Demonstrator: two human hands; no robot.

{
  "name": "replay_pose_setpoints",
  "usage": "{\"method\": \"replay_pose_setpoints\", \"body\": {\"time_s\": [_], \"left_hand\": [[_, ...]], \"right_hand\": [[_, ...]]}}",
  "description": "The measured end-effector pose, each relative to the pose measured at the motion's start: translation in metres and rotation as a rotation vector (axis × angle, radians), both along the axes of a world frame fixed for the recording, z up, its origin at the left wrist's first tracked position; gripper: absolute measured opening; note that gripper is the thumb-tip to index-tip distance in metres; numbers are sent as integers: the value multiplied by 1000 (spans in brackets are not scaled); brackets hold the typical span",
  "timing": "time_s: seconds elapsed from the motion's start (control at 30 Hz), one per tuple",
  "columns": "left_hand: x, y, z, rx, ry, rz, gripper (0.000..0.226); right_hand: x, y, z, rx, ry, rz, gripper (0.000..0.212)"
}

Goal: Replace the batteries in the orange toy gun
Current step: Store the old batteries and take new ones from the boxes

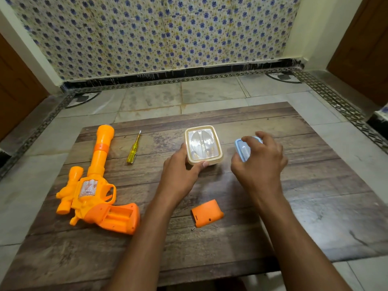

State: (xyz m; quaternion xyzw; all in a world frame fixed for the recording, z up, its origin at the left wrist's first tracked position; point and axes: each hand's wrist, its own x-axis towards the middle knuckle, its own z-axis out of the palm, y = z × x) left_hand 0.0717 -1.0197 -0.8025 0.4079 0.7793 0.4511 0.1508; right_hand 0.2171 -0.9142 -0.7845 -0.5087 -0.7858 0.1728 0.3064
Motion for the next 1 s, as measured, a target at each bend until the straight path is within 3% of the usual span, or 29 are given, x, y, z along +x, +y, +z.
{"method": "replay_pose_setpoints", "body": {"time_s": [0.07,0.33,0.5,0.77,0.87,1.0], "left_hand": [[-1,0,-2,-9,1,-10,56],[0,1,-7,10,1,46,55],[5,3,11,304,125,270,24],[20,3,29,495,-621,83,29],[17,-1,29,547,-788,65,32],[12,-4,29,583,-928,76,27]], "right_hand": [[4,2,-4,-124,-118,-7,51],[7,4,0,-108,57,9,41],[0,-9,15,2,328,93,43],[-22,-40,16,149,452,385,39],[-29,-42,16,156,471,477,43],[-33,-44,13,216,473,584,33]]}}
